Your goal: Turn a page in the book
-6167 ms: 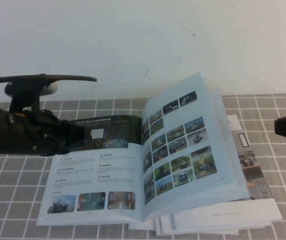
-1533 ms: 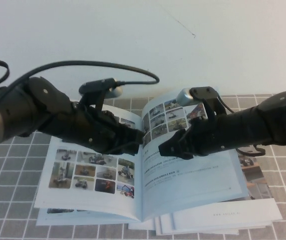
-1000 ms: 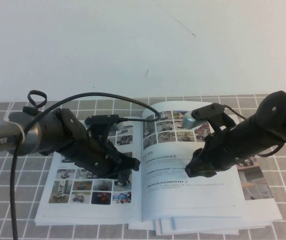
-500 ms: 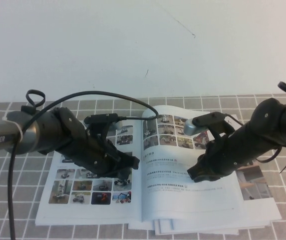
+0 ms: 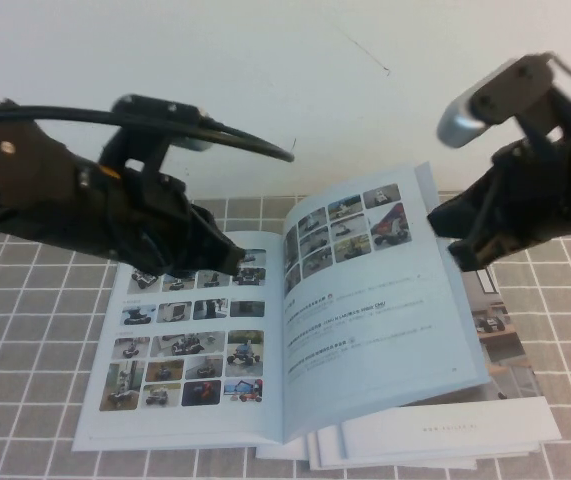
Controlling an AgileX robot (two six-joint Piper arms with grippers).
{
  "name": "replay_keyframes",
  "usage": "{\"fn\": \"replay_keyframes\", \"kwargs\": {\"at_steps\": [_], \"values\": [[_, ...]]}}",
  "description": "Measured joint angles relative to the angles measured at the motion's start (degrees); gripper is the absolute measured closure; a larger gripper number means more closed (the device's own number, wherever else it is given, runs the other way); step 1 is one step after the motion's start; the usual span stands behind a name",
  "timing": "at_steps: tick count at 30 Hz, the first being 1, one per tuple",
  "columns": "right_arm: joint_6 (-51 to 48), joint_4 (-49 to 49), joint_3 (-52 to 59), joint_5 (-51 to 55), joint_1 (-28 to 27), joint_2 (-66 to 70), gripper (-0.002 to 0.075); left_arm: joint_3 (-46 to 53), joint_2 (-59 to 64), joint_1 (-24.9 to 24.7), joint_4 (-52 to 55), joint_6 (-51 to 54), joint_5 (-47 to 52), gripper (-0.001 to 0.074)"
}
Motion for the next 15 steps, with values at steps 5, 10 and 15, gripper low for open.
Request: {"fn": "replay_keyframes", "kwargs": {"at_steps": [5, 10, 15], "values": [[1.23, -6.4, 0.0, 3.2, 0.0, -11.04, 0.0727, 0.0, -12.13, 0.0, 7.7, -2.85, 3.68, 0.0738], [4.88, -12.8, 0.04, 10.5, 0.0, -17.49, 0.0727, 0.0, -21.37, 0.0, 14.82, -7.58, 6.59, 0.0738], [8.01, -18.11, 0.13, 19.41, 0.0, -23.87, 0.0727, 3.52, -29.14, 0.0, 18.7, -10.17, 8.45, 0.0738]]}}
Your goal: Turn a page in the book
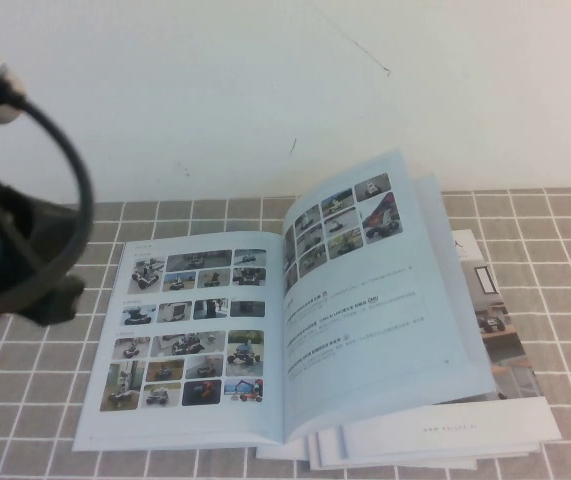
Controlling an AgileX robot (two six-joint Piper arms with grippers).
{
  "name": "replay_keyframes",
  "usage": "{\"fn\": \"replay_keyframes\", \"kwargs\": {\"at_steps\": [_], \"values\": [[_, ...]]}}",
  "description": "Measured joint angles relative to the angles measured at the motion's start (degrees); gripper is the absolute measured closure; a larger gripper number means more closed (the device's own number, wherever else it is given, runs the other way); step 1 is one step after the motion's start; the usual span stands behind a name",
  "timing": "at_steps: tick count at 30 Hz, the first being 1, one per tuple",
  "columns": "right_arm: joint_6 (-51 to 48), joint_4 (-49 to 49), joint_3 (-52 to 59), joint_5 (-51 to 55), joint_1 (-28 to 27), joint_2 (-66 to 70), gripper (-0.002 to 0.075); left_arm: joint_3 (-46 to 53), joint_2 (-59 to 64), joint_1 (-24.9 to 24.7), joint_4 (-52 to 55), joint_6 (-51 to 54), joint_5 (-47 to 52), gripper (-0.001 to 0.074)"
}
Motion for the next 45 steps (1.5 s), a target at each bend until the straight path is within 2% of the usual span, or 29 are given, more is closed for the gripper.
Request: {"fn": "replay_keyframes", "kwargs": {"at_steps": [5, 9, 14, 20, 29, 34, 45], "values": [[5.97, -9.2, 0.0, 8.21, 0.0, -8.81, 0.0727, 9.63, -10.78, 0.0, 7.79, -5.09, -1.77, 0.0738], [11.38, -15.71, 2.72, 10.09, 0.0, -16.54, 0.0727, 19.17, -20.18, 0.0, 11.09, -7.35, -5.23, 0.0738], [18.03, -18.97, 13.63, 6.45, 0.0, -27.78, 0.0727, 32.85, -31.29, 0.0, 12.0, -9.64, -13.27, 0.0738], [23.42, -19.25, 31.56, -3.24, 0.0, -39.29, 0.0727, 44.05, -42.82, 0.0, 11.65, -11.24, -16.47, 0.0738], [26.59, -18.32, 45.25, -10.79, 0.0, -53.85, 0.0727, 46.65, -47.66, 0.0, 11.51, -11.59, -17.44, 0.0738], [27.48, -17.83, 45.87, -11.62, 0.0, -58.06, 0.0727, 46.65, -47.66, 0.0, 10.38, -11.69, -17.44, 0.0738], [28.08, -17.83, 45.87, -11.52, 0.0, -58.45, 0.0727, 46.65, -47.66, 0.0, 5.19, -11.71, -17.77, 0.0738]]}}
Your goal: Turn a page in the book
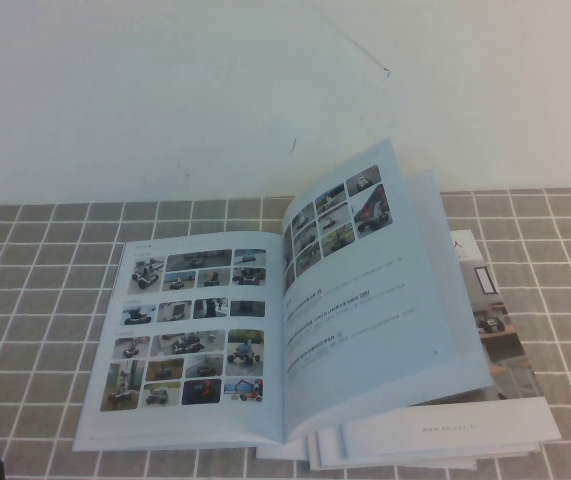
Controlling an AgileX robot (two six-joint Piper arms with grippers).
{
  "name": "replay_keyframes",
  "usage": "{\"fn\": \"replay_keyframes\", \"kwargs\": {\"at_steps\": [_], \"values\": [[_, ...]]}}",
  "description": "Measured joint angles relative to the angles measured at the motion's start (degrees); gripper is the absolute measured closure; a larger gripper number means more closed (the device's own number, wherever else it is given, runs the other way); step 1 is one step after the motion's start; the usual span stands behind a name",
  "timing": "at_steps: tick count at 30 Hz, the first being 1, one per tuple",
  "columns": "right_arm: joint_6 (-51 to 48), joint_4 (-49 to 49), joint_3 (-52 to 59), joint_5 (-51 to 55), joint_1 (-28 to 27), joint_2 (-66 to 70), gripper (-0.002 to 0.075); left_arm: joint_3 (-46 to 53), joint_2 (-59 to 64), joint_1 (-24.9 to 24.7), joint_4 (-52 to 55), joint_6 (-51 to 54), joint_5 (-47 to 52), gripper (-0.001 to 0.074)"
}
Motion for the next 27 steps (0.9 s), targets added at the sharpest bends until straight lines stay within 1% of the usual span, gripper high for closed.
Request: {"fn": "replay_keyframes", "kwargs": {"at_steps": [11, 15, 19, 22, 27], "values": [[0.09, 0.08, 0.0, 0.0, 0.0, 0.0, 0.0727, 0.6, 0.0, 0.0, -0.13, -0.1, -0.76, 0.0738], [0.09, 0.08, 0.0, 0.0, 0.0, 0.0, 0.0727, 3.81, -0.13, 0.0, 0.52, -0.1, -1.33, 0.0738], [0.09, 0.13, 0.0, 0.0, 0.0, 0.0, 0.0727, 8.6, -1.63, 0.0, 5.41, -0.81, -1.33, 0.0738], [0.09, 0.26, 0.0, 0.0, 0.0, 0.0, 0.0727, 10.87, -4.57, 1.19, 6.95, -1.22, -2.31, 0.0738], [0.09, 0.46, 0.0, 0.0, 0.0, 0.0, 0.0727, 14.7, -8.67, 5.51, 6.5, -1.35, -4.78, 0.0738]]}}
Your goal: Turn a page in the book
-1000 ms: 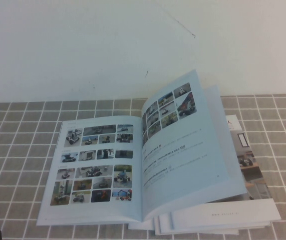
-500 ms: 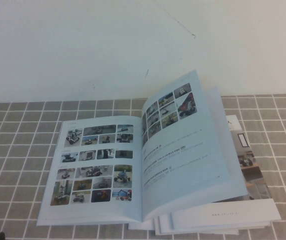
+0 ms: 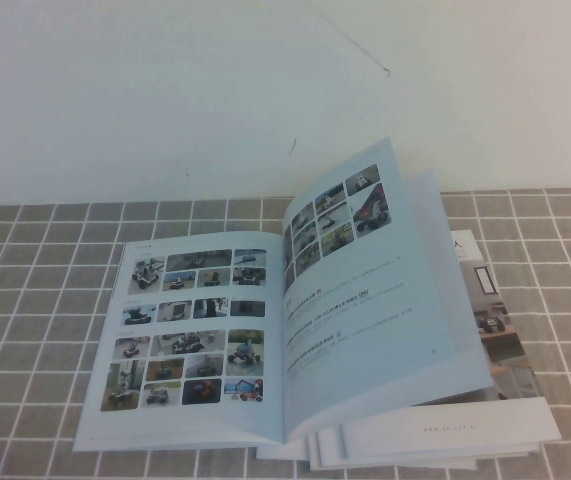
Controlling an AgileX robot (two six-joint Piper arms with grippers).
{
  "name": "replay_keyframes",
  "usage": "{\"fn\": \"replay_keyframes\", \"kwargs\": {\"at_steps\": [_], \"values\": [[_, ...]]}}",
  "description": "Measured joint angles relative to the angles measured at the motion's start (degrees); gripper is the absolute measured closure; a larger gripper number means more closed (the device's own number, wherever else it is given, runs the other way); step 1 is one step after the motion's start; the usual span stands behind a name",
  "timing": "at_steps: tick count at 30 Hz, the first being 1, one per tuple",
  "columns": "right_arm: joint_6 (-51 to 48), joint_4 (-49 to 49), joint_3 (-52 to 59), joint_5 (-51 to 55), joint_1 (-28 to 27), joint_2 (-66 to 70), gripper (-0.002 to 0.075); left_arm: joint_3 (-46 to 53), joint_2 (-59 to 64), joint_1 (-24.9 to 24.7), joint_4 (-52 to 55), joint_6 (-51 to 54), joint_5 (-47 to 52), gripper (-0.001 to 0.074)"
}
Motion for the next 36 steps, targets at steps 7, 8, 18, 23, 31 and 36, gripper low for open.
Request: {"fn": "replay_keyframes", "kwargs": {"at_steps": [7, 8, 18, 23, 31, 36], "values": [[0.56, 0.03, 0.12, 0.23, 0.0, 0.0, 0.0727, 3.62, -0.38, 2.43, -1.5, -0.41, -5.18, 0.0738], [0.56, 0.03, 0.12, 0.23, 0.0, 0.0, 0.0727, 3.62, -0.38, 2.43, -1.6, -0.41, -5.18, 0.0738], [0.77, 0.07, 0.36, 0.23, 0.0, 0.0, 0.0727, 3.62, -0.38, 2.43, -1.4, -7.52, -5.31, 0.0738], [0.77, 0.07, 0.36, 0.23, 0.0, 0.0, 0.0727, 3.62, -0.38, 2.43, -1.17, -7.65, -5.41, 0.0738], [0.77, 0.07, 0.36, 0.23, 0.0, 0.0, 0.0727, 3.62, -0.38, 2.43, -1.05, -7.51, -5.41, 0.0738], [0.77, 0.07, 0.36, 0.23, 0.0, 0.0, 0.0727, 3.62, -0.38, 5.08, -1.68, -7.51, -5.45, 0.0738]]}}
